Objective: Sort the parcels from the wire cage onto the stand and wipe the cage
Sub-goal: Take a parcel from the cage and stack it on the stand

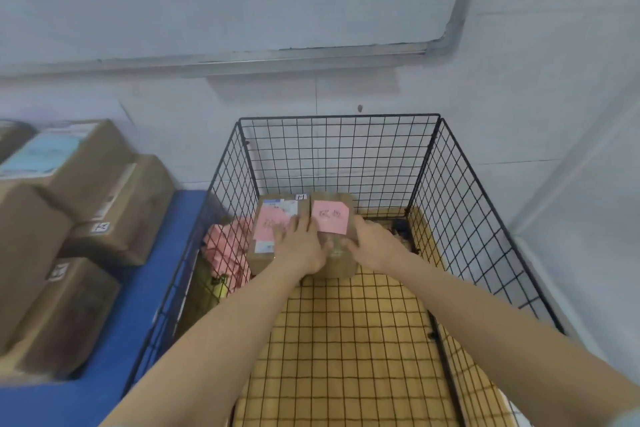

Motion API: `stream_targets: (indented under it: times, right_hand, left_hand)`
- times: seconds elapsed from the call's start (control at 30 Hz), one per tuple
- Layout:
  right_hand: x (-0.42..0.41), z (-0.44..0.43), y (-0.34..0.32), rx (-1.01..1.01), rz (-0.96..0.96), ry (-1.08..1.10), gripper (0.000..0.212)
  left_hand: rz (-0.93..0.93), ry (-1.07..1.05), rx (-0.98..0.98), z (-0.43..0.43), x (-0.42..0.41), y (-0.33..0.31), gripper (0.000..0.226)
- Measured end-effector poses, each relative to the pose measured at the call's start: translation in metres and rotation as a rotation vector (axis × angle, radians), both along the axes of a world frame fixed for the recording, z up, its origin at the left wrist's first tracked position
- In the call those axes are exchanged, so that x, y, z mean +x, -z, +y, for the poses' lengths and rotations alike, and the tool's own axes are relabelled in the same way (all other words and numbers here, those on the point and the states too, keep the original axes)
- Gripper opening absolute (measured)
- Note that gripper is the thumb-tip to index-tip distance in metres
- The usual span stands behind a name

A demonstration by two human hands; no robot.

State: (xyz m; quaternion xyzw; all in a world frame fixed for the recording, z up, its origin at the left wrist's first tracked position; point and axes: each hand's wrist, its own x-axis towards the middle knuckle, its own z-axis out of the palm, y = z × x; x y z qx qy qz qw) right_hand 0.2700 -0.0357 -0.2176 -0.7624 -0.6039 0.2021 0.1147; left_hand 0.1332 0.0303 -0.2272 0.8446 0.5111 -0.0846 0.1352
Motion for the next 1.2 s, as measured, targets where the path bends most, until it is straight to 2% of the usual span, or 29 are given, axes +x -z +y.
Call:
stream_targets:
  times: [0.2,0.47,0.63,0.77,0.9,1.03,1.2]
  right_hand:
    - [-0.009,-0.001,0.016,-0.002,0.111,0.033,0.059]
    - [-0.017,-0.021,0.021,0.021,0.109,0.091,0.065]
    - [-0.029,-0.038,0.012,0.031,0.064,0.071,0.051]
    - [-0.039,-0.06,0.009,-0.028,0.036,0.086,0.038]
    - [-0.039,-0.07,0.003,-0.014,0.049,0.071,0.045]
    - [-0.043,-0.068,0.003,-0.004,0.064,0.114,0.048]
    - [-0.035,-0.064,0.009,0.027,0.099,0.155,0.042]
  left_hand:
    - [0.035,0.03,0.014,-0.003,0.001,0.001,0.072]
    - [0.01,0.055,-0.02,-0.028,-0.008,-0.004,0.075]
    - [-0.031,0.056,-0.075,-0.052,-0.011,-0.009,0.071]
    - [-0.03,0.111,-0.163,-0.075,-0.011,-0.013,0.077]
    - [-0.066,0.119,-0.127,-0.078,-0.013,-0.013,0.063]
    - [-0.12,0.127,-0.139,-0.072,-0.02,-0.015,0.058]
    - [-0.24,0.016,-0.09,-0.064,-0.018,-0.012,0.05]
